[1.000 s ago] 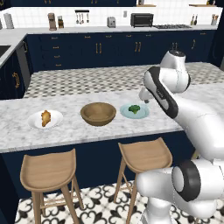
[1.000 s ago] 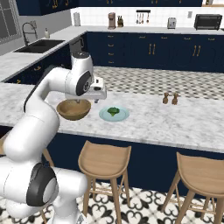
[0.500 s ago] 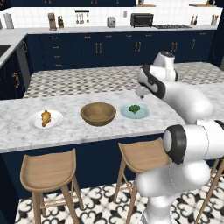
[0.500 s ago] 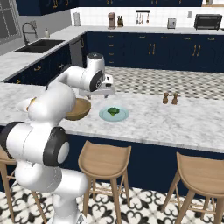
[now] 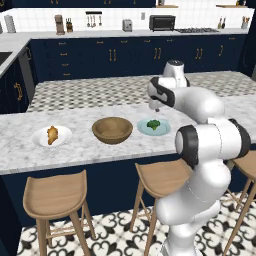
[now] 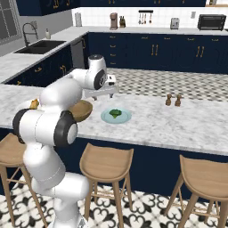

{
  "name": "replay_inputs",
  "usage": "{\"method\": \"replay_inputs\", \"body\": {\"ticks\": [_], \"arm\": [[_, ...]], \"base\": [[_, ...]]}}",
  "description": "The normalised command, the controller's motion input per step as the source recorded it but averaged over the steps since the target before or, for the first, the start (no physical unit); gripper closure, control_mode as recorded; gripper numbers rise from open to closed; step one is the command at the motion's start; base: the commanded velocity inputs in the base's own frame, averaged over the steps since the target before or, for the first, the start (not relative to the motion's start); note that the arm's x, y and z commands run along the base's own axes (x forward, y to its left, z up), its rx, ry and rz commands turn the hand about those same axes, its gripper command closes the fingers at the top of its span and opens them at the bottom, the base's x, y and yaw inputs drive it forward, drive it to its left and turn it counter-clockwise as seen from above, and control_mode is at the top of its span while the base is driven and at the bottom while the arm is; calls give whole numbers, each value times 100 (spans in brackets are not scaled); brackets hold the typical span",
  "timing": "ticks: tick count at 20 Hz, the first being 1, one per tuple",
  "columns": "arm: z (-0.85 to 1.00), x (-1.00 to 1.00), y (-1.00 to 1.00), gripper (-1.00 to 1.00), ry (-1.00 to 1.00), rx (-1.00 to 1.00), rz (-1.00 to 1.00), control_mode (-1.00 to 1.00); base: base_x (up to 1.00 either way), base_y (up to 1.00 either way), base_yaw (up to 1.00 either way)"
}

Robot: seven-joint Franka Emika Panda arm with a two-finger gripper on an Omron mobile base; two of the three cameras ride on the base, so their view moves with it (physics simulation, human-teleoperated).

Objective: Pick the chicken drumstick and broccoli from their plates and place them in the bowl. Then put the bowl in the fridge.

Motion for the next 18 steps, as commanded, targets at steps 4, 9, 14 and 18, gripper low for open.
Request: {"method": "replay_inputs", "body": {"ticks": [4,9,14,18], "arm": [[-54,54,0,-100,0,-2,0,-100],[-65,24,0,-100,0,-4,6,-100],[-56,11,-12,-100,0,-2,15,-100],[-25,44,-15,-100,0,0,13,-100]], "base": [[0,0,0],[0,0,0],[0,0,0],[0,0,0]]}}
